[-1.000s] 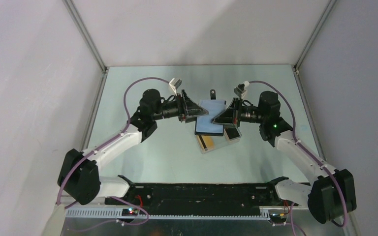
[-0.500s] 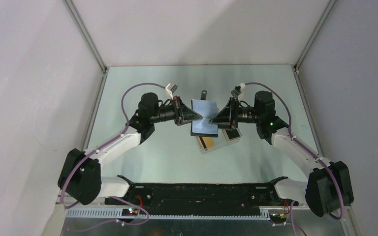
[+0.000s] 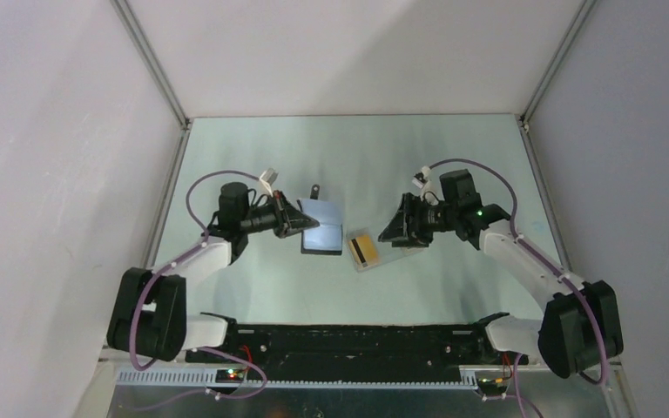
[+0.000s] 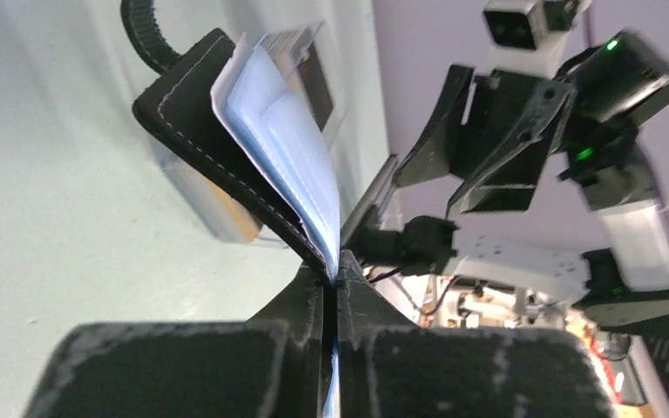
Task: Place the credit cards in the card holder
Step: Place the card holder at the center of the board.
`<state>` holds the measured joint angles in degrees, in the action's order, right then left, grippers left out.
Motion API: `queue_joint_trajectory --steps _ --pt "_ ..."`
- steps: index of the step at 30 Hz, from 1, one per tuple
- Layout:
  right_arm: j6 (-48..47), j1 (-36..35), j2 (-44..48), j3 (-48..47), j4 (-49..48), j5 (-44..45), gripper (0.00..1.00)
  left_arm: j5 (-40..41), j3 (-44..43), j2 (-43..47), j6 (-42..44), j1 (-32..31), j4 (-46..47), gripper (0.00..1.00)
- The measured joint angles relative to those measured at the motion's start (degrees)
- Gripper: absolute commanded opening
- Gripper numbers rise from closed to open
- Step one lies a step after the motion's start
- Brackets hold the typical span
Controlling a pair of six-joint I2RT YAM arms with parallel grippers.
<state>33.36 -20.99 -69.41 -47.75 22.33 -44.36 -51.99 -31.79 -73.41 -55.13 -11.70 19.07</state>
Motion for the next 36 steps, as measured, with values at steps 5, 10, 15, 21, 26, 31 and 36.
queue_joint_trajectory --steps 5,10,15,21,26,31,36 --pt "-4.81 -1.86 -6.56 -3.87 6.08 3.19 0.53 -0.7 0.17 -3.69 8.44 0.07 -5.66 0.0" --pt "-7.69 -4.2 -13.2 -8.46 10.1 6.32 0.54 2.08 -1.51 -6.23 19.45 0.04 -18.91 0.0" --pt "-9.05 -4.9 -18.73 -10.54 11.85 9.16 0.56 2.45 -2.6 -9.25 25.55 0.04 -24.24 0.02" --pt "-9.05 -5.57 -24.92 -14.95 15.17 10.51 0.55 3.74 -2.84 -13.84 28.5 -0.2 -27.65 0.44" --pt "-9.18 -6.58 -30.29 -16.48 14.78 13.7 0.54 8.72 -3.56 -13.49 29.77 -0.76 -30.42 0.65" --pt "-9.22 -7.85 -32.39 -17.79 15.93 16.68 0.55 16.13 -4.24 -10.27 30.88 -0.83 -34.75 0.79" --pt "-9.64 -8.33 -32.65 -19.19 16.94 18.23 0.53 23.15 -6.25 -6.62 31.89 -0.94 -38.16 0.83"
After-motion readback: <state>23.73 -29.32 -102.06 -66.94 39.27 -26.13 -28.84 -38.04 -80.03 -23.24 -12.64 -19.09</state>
